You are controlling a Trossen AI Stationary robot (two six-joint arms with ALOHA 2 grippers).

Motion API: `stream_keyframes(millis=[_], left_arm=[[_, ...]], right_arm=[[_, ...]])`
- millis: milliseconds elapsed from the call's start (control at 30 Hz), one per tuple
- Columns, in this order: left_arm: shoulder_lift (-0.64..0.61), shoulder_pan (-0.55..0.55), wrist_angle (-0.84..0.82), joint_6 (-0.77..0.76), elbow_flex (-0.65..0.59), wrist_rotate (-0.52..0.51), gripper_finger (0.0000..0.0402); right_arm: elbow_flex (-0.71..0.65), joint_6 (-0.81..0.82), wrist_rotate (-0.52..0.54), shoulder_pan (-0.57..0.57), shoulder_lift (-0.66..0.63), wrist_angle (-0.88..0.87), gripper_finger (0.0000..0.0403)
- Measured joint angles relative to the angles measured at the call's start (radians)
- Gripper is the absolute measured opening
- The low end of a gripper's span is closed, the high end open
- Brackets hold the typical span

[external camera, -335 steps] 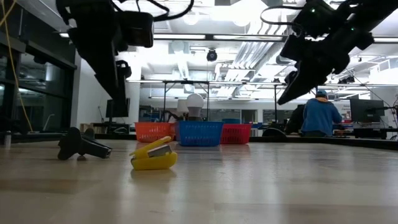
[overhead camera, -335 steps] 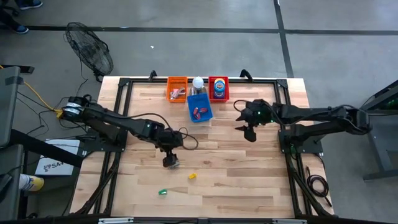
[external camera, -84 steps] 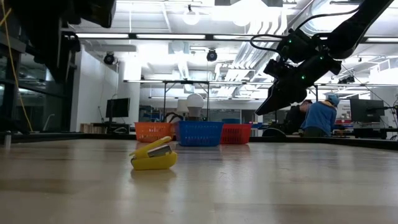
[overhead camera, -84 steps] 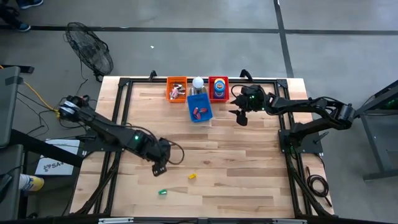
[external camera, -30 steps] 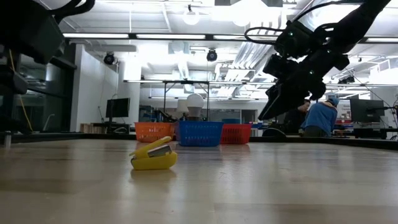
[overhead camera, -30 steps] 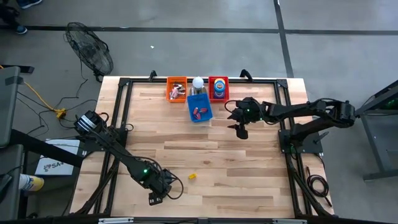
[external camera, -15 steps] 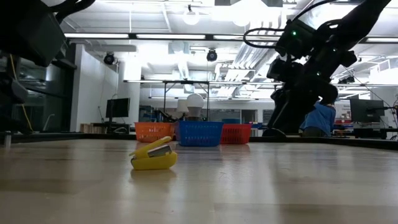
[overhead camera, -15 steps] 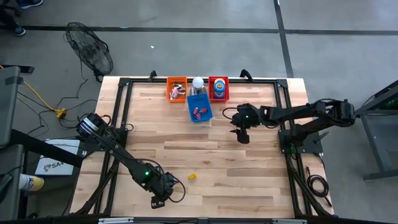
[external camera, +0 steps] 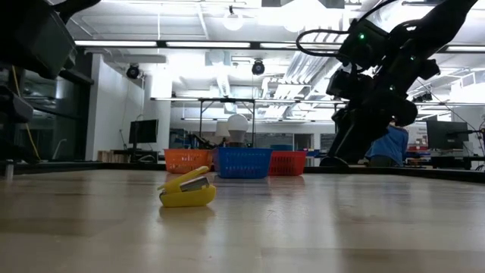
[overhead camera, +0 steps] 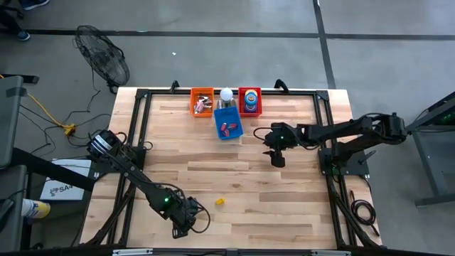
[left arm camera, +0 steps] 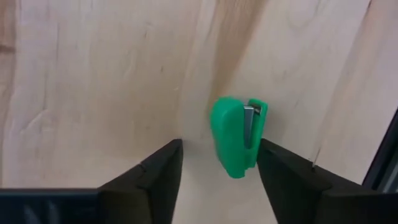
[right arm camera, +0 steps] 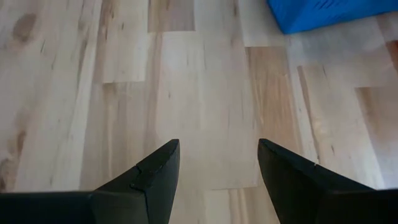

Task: Pick and place Stapler, Stapler remover, tape
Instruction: Put the green stapler into the blue basket

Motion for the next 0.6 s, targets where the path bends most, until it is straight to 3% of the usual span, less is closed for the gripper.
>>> stream_keyframes(millis=[600], left_arm=[[0.002, 0.000, 0.008, 0.235, 0.000, -0.114, 0.0102]], right_arm=[[0.000, 0.070, 0.022, 0.056, 0.000, -0.006, 0.0208]])
